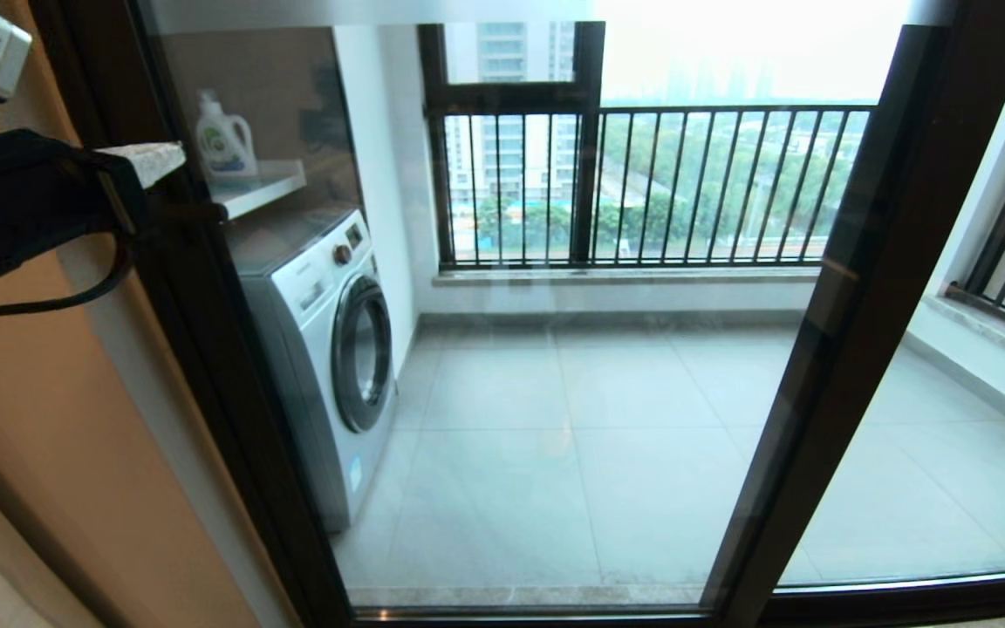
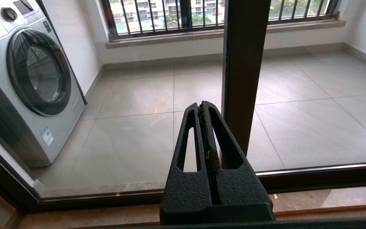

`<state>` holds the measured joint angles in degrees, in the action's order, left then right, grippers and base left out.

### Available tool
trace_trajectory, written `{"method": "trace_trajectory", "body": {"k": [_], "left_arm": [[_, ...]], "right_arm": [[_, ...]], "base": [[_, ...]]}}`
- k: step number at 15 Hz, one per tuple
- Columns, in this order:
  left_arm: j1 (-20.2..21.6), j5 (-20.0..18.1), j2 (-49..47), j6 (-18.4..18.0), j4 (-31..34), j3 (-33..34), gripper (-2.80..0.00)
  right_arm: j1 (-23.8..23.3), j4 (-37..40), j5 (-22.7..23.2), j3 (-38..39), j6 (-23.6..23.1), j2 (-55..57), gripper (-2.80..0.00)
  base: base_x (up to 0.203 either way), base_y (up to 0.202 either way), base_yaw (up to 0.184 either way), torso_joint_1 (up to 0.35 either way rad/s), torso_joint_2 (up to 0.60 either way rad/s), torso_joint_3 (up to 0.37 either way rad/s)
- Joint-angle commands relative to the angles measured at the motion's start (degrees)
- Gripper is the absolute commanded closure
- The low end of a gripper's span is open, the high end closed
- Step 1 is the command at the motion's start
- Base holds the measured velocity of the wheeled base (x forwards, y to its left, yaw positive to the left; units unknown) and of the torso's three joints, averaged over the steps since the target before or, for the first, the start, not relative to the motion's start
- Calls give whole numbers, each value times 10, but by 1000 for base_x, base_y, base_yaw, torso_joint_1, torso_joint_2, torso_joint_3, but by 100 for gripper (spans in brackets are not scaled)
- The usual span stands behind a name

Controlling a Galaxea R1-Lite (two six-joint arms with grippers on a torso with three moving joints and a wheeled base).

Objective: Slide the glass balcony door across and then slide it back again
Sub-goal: Open the slid door

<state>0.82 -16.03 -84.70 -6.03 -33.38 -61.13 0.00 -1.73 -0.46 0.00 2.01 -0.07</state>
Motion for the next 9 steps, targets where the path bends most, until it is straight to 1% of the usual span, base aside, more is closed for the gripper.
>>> {"method": "trace_trajectory", "body": {"k": [1,2,3,6,9], "left_arm": [[5,2,-98,-2,-1,-83,0],[16,4,-123,-2,0,-116,0],[33,5,-137,-1,0,-134,0],[60,0,-144,-2,0,-137,0],[63,-1,-147,-2,-4,-131,0]], "right_arm": [[0,0,0,7,0,1,0],[0,0,0,6,0,1,0],[0,0,0,6,0,1,0],[0,0,0,6,0,1,0],[0,0,0,6,0,1,0]], "base": [[0,0,0,0,0,0],[0,0,0,0,0,0],[0,0,0,0,0,0],[0,0,0,0,0,0],[0,0,0,0,0,0]]}}
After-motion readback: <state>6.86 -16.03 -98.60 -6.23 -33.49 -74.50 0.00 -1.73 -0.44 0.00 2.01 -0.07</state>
